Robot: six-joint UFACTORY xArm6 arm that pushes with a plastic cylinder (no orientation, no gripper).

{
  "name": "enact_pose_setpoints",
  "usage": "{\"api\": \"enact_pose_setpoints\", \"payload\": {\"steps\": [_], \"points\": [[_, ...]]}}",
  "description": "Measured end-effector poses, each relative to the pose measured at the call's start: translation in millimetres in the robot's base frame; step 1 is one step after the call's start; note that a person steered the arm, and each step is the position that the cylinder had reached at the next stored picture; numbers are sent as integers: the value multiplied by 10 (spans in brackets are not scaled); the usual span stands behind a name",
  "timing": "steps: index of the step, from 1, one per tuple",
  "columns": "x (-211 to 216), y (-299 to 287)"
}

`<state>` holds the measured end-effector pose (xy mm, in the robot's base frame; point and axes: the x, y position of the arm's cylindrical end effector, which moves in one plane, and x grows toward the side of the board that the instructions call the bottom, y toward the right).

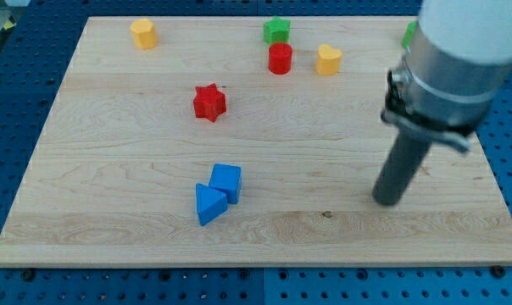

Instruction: Move the blue triangle towards the center left of the board

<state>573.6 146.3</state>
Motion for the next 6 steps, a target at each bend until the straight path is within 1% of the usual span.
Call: {"api": "enact_pose_setpoints", "payload": {"steps": [1,2,5,6], "points": [[347,-483],[340,-1149],[-528,-3123],[-619,-3275]]}}
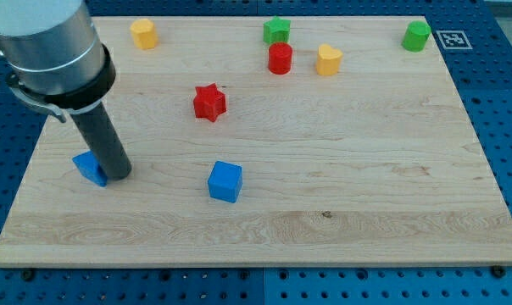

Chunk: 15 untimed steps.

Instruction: Move the blue triangle towards the center left of the board

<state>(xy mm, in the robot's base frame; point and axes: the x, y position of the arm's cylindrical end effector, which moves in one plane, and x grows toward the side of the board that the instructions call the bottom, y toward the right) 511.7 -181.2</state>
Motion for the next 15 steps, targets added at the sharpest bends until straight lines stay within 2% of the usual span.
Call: {"api": "enact_pose_setpoints", "payload": {"steps": [2,3,4,5,7,8,10,11,13,14,15], "points": [[377,-54],[236,-389],[-197,-429],[-363,-452],[47,-357],[11,-189],[-543,-348],[-649,-360],[-568,-256],[-289,62],[-185,163]]}}
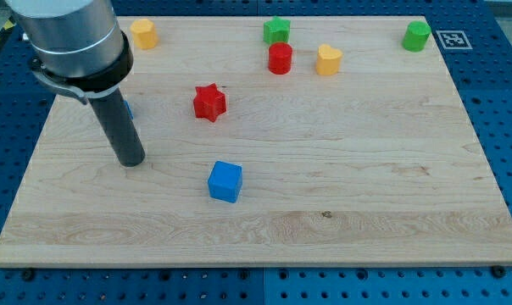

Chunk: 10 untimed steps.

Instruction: Move the blue triangle towards the center left of the board

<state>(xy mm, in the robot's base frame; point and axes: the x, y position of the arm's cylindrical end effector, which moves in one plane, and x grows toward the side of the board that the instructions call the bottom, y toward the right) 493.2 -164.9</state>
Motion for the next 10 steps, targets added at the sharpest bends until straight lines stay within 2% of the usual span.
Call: {"api": "enact_pose_setpoints", "payload": {"steps": [2,3,6,7,8,10], "points": [[-1,231],[-295,389],[-1584,460],[-1758,934],[-1784,1020],[-2157,1304]]}}
